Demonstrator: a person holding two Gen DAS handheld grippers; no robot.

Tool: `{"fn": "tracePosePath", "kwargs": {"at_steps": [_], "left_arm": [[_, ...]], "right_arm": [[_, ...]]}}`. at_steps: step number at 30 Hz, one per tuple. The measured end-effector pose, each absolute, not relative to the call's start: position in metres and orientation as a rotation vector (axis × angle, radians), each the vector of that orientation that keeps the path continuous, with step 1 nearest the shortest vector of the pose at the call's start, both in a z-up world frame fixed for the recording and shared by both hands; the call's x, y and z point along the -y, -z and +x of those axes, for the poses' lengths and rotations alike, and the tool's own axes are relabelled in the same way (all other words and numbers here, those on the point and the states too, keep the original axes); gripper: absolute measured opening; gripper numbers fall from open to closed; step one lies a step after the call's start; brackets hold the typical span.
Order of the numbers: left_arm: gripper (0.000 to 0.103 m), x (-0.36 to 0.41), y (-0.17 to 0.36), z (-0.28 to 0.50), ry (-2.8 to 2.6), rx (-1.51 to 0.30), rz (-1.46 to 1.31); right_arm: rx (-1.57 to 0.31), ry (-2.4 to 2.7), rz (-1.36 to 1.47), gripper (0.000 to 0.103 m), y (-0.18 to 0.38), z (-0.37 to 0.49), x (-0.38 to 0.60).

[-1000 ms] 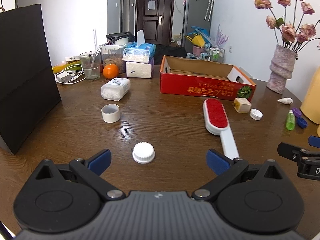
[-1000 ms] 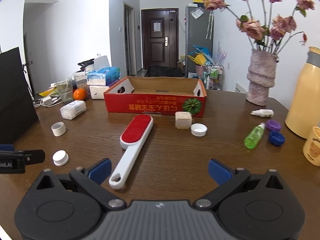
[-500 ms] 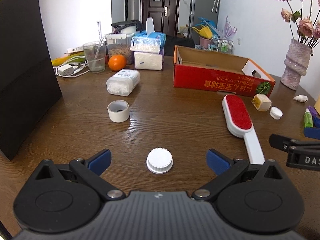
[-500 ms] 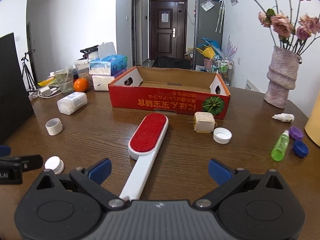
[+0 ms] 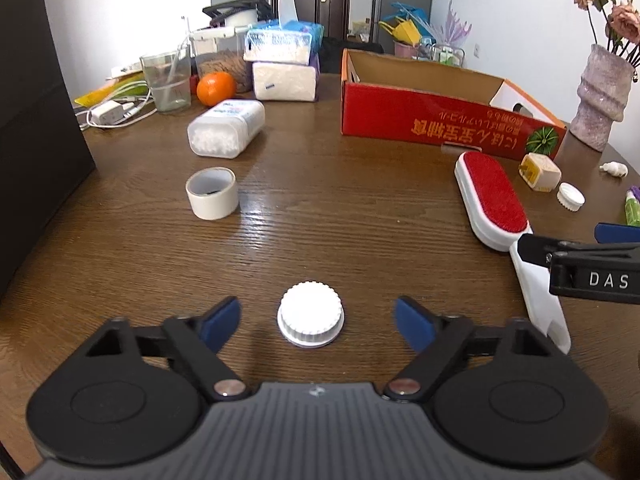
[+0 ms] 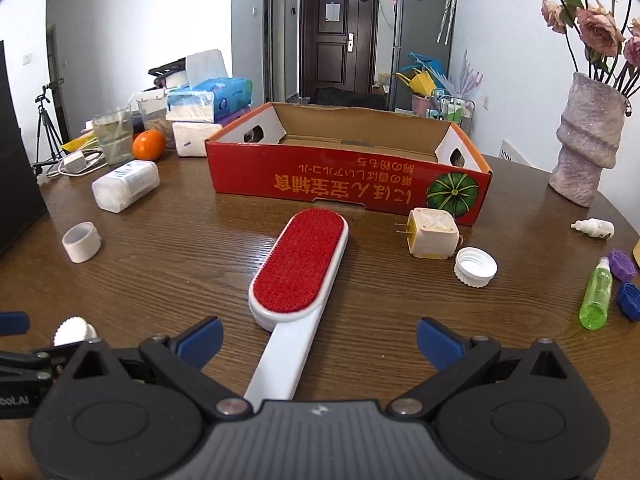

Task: Organize rigid objects
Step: 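Grasp the white bottle cap with the left gripper while the right gripper grasps the red lint brush, then carry the white cap and red lint brush over the red cardboard box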

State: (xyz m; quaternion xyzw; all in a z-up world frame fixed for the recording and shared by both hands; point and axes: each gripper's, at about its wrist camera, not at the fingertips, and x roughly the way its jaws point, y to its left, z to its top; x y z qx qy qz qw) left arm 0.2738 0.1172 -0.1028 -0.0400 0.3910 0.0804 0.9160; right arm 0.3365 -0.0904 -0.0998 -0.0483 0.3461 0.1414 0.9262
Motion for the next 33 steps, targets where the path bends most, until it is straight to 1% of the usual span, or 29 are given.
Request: {"fn": "tracePosePath", "kwargs": {"at_steps": [1, 4, 6, 9, 10, 11, 20, 23, 25, 27, 28, 29, 30, 31, 32, 33], "left_arm": [[0.079, -0.118, 0.104, 0.275, -0.164, -0.810, -0.084], [0.079, -0.119, 0.109, 0.279, -0.164, -0.819, -0.090], [0.076, -0.121, 0.110, 0.281, -0.164, -0.821, -0.097], [0.062, -0.123, 0.112, 0.283, -0.161, -0.830, -0.103], [0.049, -0.123, 0.114, 0.284, -0.159, -0.834, -0.103], [0.041, -0.123, 0.115, 0.285, -0.158, -0.835, -0.100], [0.041, -0.132, 0.115, 0.289, -0.159, -0.792, -0.135], [0.041, -0.138, 0.116, 0.292, -0.176, -0.785, -0.147], [0.041, -0.141, 0.116, 0.293, -0.185, -0.781, -0.160], [0.041, -0.144, 0.116, 0.293, -0.192, -0.778, -0.171], [0.041, -0.145, 0.115, 0.293, -0.195, -0.776, -0.174], [0.041, -0.146, 0.115, 0.293, -0.196, -0.774, -0.177], [0.041, -0.146, 0.115, 0.293, -0.194, -0.771, -0.179], [0.041, -0.146, 0.116, 0.293, -0.195, -0.769, -0.180], [0.041, -0.146, 0.116, 0.293, -0.196, -0.768, -0.178], [0.041, -0.146, 0.116, 0.293, -0.197, -0.768, -0.178]], "right_arm": [[-0.713, -0.289, -0.100, 0.103, 0.101, 0.338, 0.090], [-0.718, -0.291, -0.103, 0.103, 0.104, 0.343, 0.089], [-0.721, -0.294, -0.103, 0.103, 0.105, 0.345, 0.088], [-0.724, -0.298, -0.106, 0.103, 0.108, 0.349, 0.085], [-0.726, -0.299, -0.108, 0.103, 0.108, 0.350, 0.084], [-0.727, -0.300, -0.109, 0.103, 0.109, 0.350, 0.084], [-0.734, -0.303, -0.099, 0.103, 0.115, 0.365, 0.075], [-0.746, -0.297, -0.087, 0.101, 0.120, 0.375, 0.070], [-0.753, -0.294, -0.083, 0.098, 0.124, 0.381, 0.067], [-0.751, -0.283, -0.083, 0.091, 0.127, 0.385, 0.064], [-0.745, -0.275, -0.084, 0.089, 0.129, 0.387, 0.062], [-0.744, -0.273, -0.085, 0.084, 0.130, 0.388, 0.061], [-0.742, -0.274, -0.087, 0.074, 0.131, 0.388, 0.060], [-0.744, -0.278, -0.092, 0.069, 0.132, 0.388, 0.059], [-0.738, -0.292, -0.088, 0.058, 0.132, 0.386, 0.059], [-0.734, -0.300, -0.089, 0.058, 0.131, 0.384, 0.059]]}}
